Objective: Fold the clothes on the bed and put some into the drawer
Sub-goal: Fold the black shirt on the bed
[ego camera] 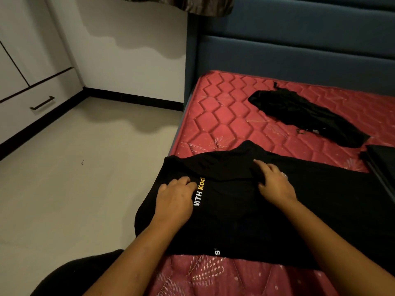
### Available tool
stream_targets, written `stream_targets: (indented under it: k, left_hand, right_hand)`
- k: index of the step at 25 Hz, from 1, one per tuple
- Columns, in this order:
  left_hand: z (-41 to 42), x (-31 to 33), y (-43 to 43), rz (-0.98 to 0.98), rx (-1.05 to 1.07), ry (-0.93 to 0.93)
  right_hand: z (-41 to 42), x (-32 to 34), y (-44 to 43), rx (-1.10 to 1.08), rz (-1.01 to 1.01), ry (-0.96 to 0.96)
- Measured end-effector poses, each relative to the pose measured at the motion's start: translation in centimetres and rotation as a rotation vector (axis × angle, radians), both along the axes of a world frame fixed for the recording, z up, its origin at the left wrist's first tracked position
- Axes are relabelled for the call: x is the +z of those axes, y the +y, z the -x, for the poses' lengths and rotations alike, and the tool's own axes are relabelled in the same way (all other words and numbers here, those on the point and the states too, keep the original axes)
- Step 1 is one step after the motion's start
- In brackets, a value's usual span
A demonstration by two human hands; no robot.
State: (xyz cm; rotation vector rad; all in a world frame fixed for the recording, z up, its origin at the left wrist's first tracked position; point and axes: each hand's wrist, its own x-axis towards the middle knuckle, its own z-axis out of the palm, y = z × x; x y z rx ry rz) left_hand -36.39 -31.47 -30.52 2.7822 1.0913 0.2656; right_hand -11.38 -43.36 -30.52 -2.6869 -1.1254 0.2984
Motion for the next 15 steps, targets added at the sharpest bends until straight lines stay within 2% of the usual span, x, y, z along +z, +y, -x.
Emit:
stream_targets:
  k: [3, 5, 6, 8, 9, 10, 11, 12, 13, 15]
  left_hand:
    - [-4.6, -1.2, 1.6, 0.029, -0.134, 0.079]
    - [-6.7, -1.8, 2.9, -0.008, -0.136, 0.099]
    - [-7.6, -1.9, 4.4, -0.015, -0.109, 0.057]
    - [-9.2, -1.4, 8.3, 0.020, -0.004, -0.074]
    - [-10.0, -1.0, 10.3, 0.084, 0.075, -0.106]
    - [-10.5, -0.3, 12.0, 0.168, 0.174, -0.097]
    - [-10.9, 0.3, 13.0, 0.245, 0.267, -0.051]
    - [-11.3, 0.9, 13.1, 0.262, 0.321, 0.013]
    - [-11.9, 1.4, 12.2, 0.199, 0.314, 0.070]
    - [-13.4, 1.9, 9.0, 0.035, 0.146, 0.101]
  right_hand:
    - [-3.6, -0.4, 2.9, -0.107, 0.104, 0.051]
    - [-5.6, 0.4, 5.7, -0.062, 0.107, 0.026]
    - [-6.8, 1.3, 7.6, -0.035, 0.045, -0.004]
    - [-8.8, 3.5, 11.7, 0.080, -0.284, -0.029]
    - [-9.3, 4.5, 13.3, 0.163, -0.467, 0.010]
    - [-9.3, 5.2, 14.2, 0.254, -0.563, 0.056]
    - [-9.5, 5.5, 14.4, 0.312, -0.543, 0.076]
    - [-10.2, 5.0, 13.7, 0.313, -0.434, 0.062]
    - [-11.7, 3.7, 12.0, 0.274, -0.312, 0.052]
    - [-16.1, 0.0, 5.7, 0.152, -0.158, 0.051]
